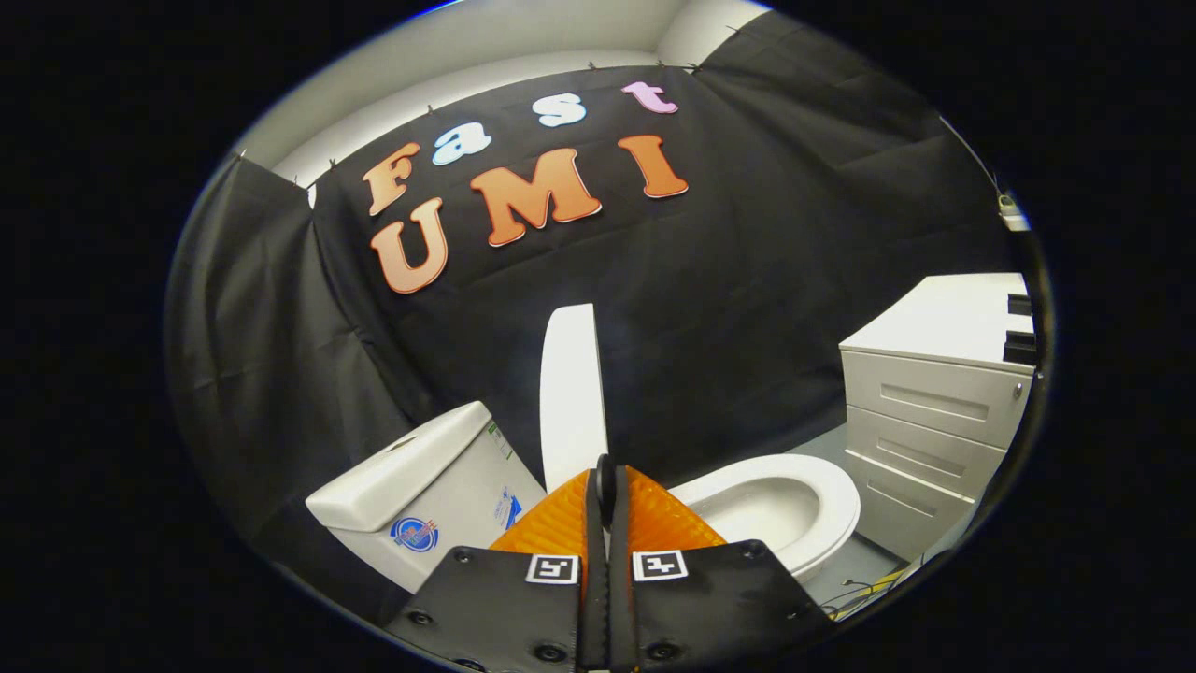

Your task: Open the toilet lid.

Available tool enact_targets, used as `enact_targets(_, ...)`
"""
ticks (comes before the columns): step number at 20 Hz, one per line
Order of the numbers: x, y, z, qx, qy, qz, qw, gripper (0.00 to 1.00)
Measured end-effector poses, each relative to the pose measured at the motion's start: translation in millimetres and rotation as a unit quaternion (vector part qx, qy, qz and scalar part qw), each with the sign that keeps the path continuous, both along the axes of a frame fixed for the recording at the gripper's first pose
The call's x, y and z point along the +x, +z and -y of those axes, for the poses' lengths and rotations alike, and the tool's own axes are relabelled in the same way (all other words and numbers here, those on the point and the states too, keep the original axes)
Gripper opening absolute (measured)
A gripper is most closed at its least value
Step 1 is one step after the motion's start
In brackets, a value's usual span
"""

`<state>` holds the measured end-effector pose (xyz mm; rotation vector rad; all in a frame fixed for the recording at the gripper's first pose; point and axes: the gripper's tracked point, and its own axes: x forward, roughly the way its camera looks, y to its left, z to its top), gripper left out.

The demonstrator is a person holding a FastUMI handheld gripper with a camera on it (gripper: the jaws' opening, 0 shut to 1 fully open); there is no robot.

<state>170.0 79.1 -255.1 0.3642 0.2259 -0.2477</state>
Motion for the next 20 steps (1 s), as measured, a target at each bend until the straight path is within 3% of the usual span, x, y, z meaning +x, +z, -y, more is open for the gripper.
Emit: enact_targets(20, 25.4, 2.1, -109.0, -0.139, 0.053, -0.03, 0.988, 0.08)
